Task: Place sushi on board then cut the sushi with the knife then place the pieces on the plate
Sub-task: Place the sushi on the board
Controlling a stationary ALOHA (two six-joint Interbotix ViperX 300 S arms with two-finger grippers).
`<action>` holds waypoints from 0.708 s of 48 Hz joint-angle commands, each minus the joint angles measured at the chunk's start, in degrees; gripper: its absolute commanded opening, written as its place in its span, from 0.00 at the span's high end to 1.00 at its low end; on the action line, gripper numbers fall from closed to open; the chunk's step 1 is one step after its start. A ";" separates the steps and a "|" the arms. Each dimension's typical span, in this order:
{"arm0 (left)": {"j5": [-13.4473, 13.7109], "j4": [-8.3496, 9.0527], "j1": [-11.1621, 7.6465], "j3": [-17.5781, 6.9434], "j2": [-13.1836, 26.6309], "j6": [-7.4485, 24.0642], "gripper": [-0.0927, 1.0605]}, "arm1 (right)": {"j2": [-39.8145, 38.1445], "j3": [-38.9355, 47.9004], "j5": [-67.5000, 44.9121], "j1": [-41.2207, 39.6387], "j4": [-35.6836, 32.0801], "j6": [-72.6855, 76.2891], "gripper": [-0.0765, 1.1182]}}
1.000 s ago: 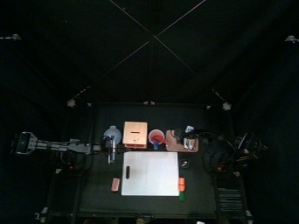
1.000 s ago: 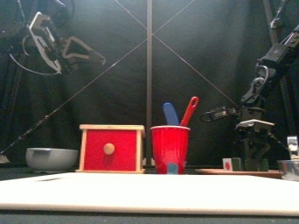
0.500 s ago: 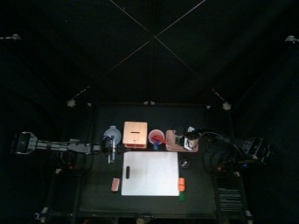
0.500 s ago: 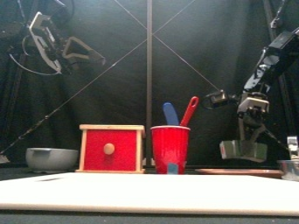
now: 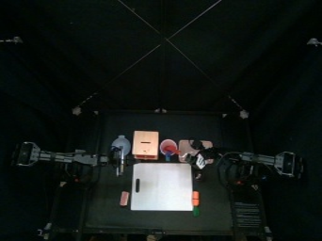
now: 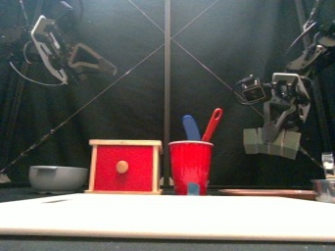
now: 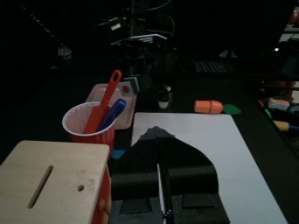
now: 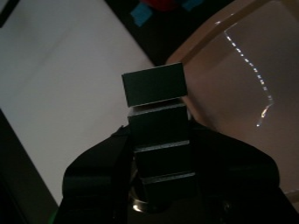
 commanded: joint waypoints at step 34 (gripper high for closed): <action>0.00 0.00 -0.09 1.05 0.00 0.09 0.94 | 17.23 -13.89 -3.69 28.13 -41.48 78.05 0.45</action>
